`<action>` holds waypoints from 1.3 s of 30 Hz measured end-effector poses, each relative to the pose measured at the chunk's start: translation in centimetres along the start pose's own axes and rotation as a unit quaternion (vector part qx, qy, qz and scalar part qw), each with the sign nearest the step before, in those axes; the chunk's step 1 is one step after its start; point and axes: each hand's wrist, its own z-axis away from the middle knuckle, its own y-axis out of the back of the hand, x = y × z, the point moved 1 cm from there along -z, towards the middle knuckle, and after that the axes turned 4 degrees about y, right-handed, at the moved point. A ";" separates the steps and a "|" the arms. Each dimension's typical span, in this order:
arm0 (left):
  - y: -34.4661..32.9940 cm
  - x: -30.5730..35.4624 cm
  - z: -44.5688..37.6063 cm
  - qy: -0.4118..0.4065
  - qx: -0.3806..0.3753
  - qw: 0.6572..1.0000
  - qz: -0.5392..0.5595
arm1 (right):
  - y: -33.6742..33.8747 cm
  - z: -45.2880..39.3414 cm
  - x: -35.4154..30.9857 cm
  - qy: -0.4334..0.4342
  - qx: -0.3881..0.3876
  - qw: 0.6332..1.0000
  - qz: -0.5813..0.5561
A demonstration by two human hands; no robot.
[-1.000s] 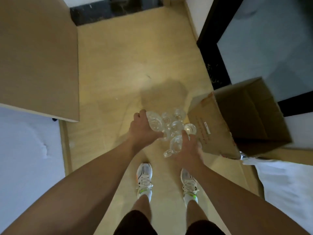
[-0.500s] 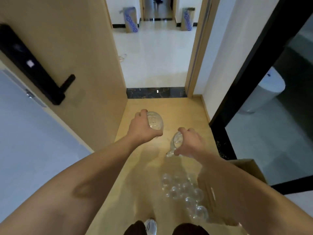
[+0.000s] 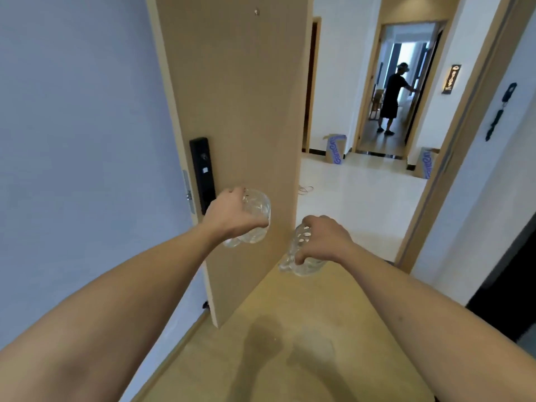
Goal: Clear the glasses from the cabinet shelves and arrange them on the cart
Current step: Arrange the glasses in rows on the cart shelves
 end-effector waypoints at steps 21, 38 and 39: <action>25.8 -19.3 38.1 0.357 0.257 0.896 -0.058 | -8.6 17.0 -37.2 0.419 -0.138 0.897 0.001; 41.2 -36.1 86.9 0.598 0.373 0.703 -0.100 | -28.9 56.7 -70.6 0.639 -0.308 0.705 -0.015; 41.8 -36.3 89.7 0.611 0.380 0.687 -0.100 | -29.7 59.2 -72.1 0.656 -0.313 0.687 -0.012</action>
